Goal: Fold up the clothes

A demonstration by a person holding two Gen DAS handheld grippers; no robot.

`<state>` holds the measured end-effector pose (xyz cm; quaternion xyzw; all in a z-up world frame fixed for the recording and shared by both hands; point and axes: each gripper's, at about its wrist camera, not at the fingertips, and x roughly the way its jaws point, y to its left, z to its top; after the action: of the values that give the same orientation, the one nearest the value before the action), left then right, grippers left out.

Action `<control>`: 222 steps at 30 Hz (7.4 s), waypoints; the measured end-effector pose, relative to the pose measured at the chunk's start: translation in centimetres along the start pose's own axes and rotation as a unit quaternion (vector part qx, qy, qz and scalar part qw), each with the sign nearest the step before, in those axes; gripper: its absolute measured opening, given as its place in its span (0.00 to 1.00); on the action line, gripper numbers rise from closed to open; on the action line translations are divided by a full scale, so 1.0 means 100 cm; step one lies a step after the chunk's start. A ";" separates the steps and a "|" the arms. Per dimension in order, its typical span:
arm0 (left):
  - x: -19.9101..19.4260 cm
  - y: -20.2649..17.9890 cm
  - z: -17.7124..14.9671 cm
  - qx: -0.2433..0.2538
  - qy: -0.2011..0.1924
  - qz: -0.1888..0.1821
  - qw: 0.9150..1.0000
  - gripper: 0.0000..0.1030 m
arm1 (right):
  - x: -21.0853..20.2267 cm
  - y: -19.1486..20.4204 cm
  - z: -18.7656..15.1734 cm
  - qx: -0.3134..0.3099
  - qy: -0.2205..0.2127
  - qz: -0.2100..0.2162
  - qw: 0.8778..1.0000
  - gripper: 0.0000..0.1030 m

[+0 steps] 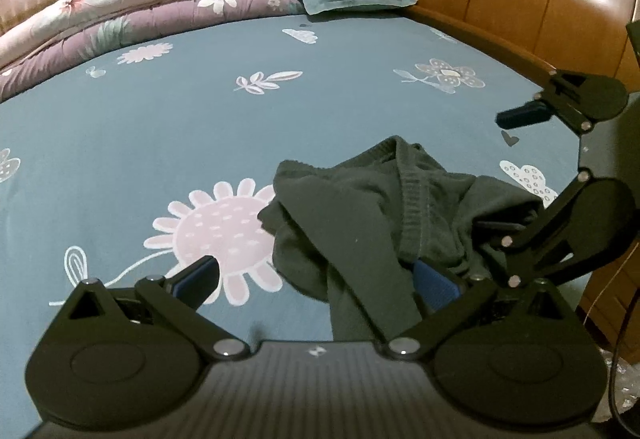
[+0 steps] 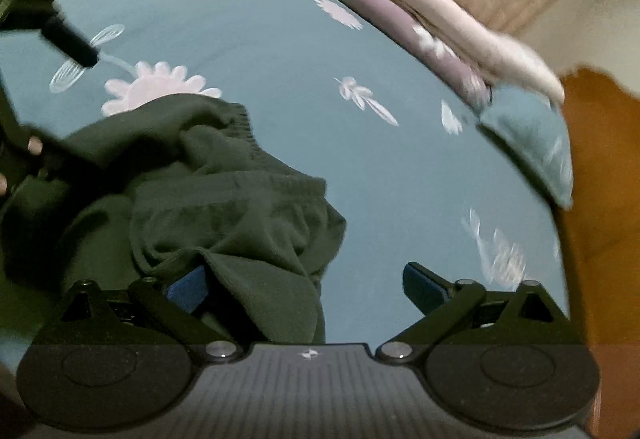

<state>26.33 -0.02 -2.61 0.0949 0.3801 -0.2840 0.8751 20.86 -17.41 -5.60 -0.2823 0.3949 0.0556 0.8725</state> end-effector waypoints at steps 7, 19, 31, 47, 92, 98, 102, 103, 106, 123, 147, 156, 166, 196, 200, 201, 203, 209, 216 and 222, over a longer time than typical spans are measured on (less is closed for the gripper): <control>-0.013 0.006 -0.001 -0.002 -0.006 -0.010 1.000 0.99 | 0.001 0.018 -0.001 -0.087 0.014 0.000 0.996 0.58; -0.014 -0.027 0.014 0.011 -0.024 0.001 1.000 0.99 | -0.008 -0.029 -0.018 -0.070 0.026 -0.008 0.997 0.12; 0.012 -0.077 0.033 -0.004 0.005 0.049 0.999 0.99 | 0.002 -0.122 -0.102 0.010 0.066 0.038 0.997 0.14; 0.011 -0.092 0.020 -0.077 0.022 0.115 0.990 0.99 | 0.044 -0.135 -0.012 -0.037 -0.073 0.300 0.950 0.41; 0.024 -0.100 0.010 -0.126 0.051 0.146 0.980 0.99 | 0.171 -0.159 0.001 0.030 0.017 0.535 0.844 0.69; 0.023 -0.099 0.008 -0.134 0.049 0.145 0.979 0.99 | 0.152 -0.164 0.009 0.032 -0.004 0.592 0.806 0.67; 0.023 -0.097 0.006 -0.139 0.052 0.148 0.978 0.99 | 0.139 -0.155 0.012 -0.014 -0.009 0.581 0.814 0.65; 0.023 -0.096 0.005 -0.142 0.052 0.148 0.977 0.99 | 0.143 -0.148 0.013 -0.025 -0.001 0.563 0.826 0.60; 0.024 -0.095 0.006 -0.143 0.053 0.153 0.976 0.99 | 0.156 -0.132 0.012 -0.032 0.018 0.537 0.843 0.47; 0.011 -0.098 0.039 -0.107 0.003 0.154 0.982 0.99 | 0.107 -0.204 0.004 0.031 -0.023 0.295 0.955 0.13; 0.032 -0.107 0.036 -0.092 0.014 0.118 0.989 0.99 | 0.147 -0.304 -0.059 0.209 0.077 0.049 0.974 0.40; 0.040 -0.127 0.020 -0.030 0.039 0.122 0.991 0.99 | 0.096 -0.238 -0.041 0.137 0.008 0.192 0.972 0.45; 0.053 -0.135 0.031 0.112 0.035 0.225 0.967 0.99 | 0.068 -0.169 -0.043 0.077 -0.007 0.277 0.958 0.52; 0.181 0.052 0.143 0.155 0.045 0.209 0.965 1.00 | 0.017 -0.127 -0.089 0.234 0.041 0.143 0.961 0.71; 0.197 0.087 0.158 0.137 0.049 0.212 0.967 1.00 | 0.007 -0.115 -0.078 0.255 0.044 0.118 0.959 0.72; 0.202 0.094 0.162 0.130 0.051 0.215 0.967 1.00 | 0.005 -0.111 -0.074 0.255 0.044 0.112 0.960 0.72; 0.212 0.107 0.169 0.111 0.062 0.209 0.970 1.00 | 0.002 -0.102 -0.064 0.252 0.042 0.101 0.962 0.74; 0.207 0.108 0.155 0.088 0.068 0.127 0.986 0.97 | -0.005 -0.078 -0.041 0.239 0.033 0.103 0.965 0.75; 0.141 0.097 0.127 0.055 0.046 0.025 0.997 0.98 | 0.005 -0.079 -0.034 0.230 0.027 0.129 0.964 0.79; 0.084 0.084 0.085 -0.029 0.034 -0.059 0.997 0.98 | 0.016 -0.080 -0.029 0.225 0.023 0.152 0.962 0.79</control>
<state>40.94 0.10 -3.14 0.0561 0.4225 -0.3202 0.8460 22.54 -25.88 -4.68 -0.0168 0.4553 0.0904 0.8856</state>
